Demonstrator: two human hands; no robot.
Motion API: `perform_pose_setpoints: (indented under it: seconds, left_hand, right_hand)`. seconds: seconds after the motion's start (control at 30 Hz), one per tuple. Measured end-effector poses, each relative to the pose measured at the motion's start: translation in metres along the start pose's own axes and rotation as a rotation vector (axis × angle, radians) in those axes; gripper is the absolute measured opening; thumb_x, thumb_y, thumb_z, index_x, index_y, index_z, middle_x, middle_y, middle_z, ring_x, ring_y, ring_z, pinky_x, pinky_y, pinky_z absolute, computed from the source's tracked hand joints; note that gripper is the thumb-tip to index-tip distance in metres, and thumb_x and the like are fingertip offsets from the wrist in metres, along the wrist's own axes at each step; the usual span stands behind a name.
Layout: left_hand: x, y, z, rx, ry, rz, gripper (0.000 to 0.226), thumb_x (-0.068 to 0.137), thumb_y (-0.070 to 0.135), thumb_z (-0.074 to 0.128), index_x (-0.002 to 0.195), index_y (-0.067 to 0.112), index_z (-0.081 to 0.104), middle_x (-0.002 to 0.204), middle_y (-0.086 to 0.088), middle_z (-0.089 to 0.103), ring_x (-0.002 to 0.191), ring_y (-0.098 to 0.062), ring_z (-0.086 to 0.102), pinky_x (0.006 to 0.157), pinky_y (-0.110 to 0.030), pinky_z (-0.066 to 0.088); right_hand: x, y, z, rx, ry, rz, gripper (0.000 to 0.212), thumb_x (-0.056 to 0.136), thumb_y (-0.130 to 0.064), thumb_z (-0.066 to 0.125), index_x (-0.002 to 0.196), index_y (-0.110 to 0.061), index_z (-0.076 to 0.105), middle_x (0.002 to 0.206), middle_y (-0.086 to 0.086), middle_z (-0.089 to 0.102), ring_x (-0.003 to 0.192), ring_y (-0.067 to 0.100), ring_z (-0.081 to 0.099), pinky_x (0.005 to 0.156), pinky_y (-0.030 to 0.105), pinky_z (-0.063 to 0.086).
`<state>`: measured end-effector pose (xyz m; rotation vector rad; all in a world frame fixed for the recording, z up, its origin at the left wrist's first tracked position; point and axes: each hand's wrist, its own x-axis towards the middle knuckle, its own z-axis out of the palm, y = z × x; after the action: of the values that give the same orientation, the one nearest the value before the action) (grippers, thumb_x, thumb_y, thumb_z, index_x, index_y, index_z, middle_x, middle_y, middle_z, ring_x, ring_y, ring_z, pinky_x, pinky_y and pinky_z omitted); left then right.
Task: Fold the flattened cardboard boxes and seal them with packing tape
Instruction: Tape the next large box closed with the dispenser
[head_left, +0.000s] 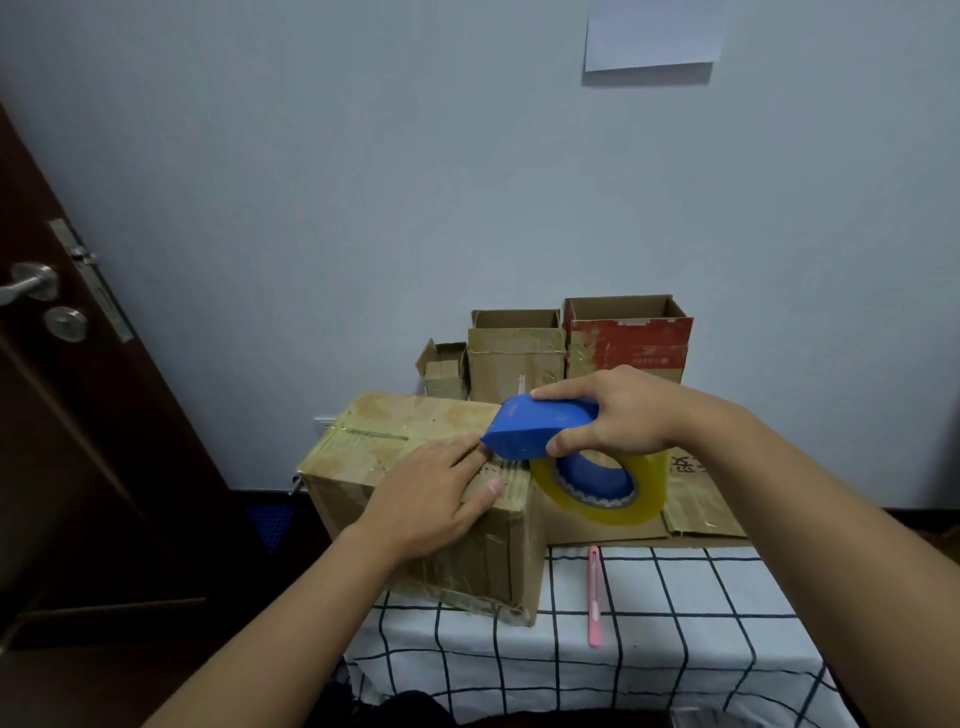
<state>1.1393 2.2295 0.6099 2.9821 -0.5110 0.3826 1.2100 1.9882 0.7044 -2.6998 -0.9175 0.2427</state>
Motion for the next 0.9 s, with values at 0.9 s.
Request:
perform_pose_setpoints:
  seconds: [0.9]
  left_hand:
    - [0.006, 0.026, 0.007, 0.043, -0.061, -0.092, 0.079, 0.081, 0.078, 0.014, 0.153, 0.046, 0.015, 0.163, 0.009, 0.018, 0.147, -0.011, 0.020, 0.112, -0.034, 0.031]
  right_hand:
    - [-0.053, 0.062, 0.030, 0.199, 0.158, -0.009, 0.056, 0.080, -0.054, 0.072, 0.124, -0.068, 0.041, 0.111, -0.036, 0.052, 0.099, -0.005, 0.054, 0.084, 0.018, 0.042]
